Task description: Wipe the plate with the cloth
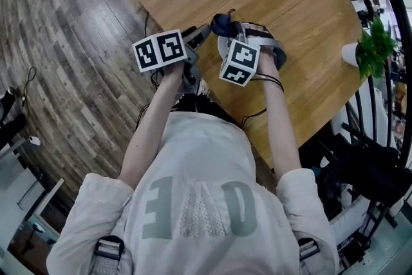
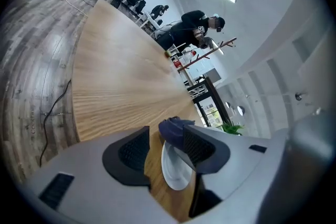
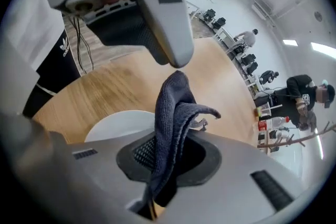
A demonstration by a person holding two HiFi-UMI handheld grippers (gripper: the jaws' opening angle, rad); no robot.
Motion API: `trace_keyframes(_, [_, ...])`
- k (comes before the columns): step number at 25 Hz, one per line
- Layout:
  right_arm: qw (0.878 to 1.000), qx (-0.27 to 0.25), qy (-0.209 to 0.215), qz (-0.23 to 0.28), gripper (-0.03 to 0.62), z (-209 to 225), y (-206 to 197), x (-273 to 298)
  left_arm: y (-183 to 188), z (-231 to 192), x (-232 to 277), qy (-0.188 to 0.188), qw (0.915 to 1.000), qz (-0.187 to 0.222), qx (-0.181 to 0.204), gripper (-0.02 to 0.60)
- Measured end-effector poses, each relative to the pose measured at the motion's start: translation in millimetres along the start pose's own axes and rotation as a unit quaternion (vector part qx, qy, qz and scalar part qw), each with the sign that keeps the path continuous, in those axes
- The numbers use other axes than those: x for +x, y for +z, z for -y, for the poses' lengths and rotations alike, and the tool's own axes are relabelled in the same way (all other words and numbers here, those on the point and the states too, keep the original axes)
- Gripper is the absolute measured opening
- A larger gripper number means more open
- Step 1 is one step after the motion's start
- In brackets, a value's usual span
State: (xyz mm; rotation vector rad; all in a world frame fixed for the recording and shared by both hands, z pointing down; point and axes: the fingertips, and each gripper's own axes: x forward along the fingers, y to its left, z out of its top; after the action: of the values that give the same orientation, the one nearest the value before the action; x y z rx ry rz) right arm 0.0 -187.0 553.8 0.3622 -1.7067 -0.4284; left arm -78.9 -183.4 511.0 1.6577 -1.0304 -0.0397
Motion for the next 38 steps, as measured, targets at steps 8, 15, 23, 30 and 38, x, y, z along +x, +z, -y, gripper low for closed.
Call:
trace_keyframes(8, [0.999, -0.030, 0.012, 0.001, 0.057, -25, 12, -6, 26, -5, -27, 0.000, 0.9988, 0.050, 0.000, 0.184])
trace_keyframes(15, [0.996, -0.077, 0.041, 0.012, 0.057, -80, 18, -36, 47, 24, -31, -0.026, 0.9967, 0.069, 0.035, 0.184])
trace_keyframes(23, [0.997, -0.062, 0.029, 0.020, 0.055, -89, 9, -56, 51, 44, -36, -0.035, 0.9916, 0.092, 0.083, 0.184])
trace_keyframes(30, [0.964, 0.161, -0.143, 0.157, 0.057, 33, 35, -126, 83, 150, -76, -0.098, 0.9051, 0.226, 0.347, 0.009])
trace_keyframes(38, [0.786, 0.394, -0.316, 0.356, 0.057, 103, 21, -260, 68, 247, -120, -0.099, 0.7750, 0.320, 0.536, 0.008])
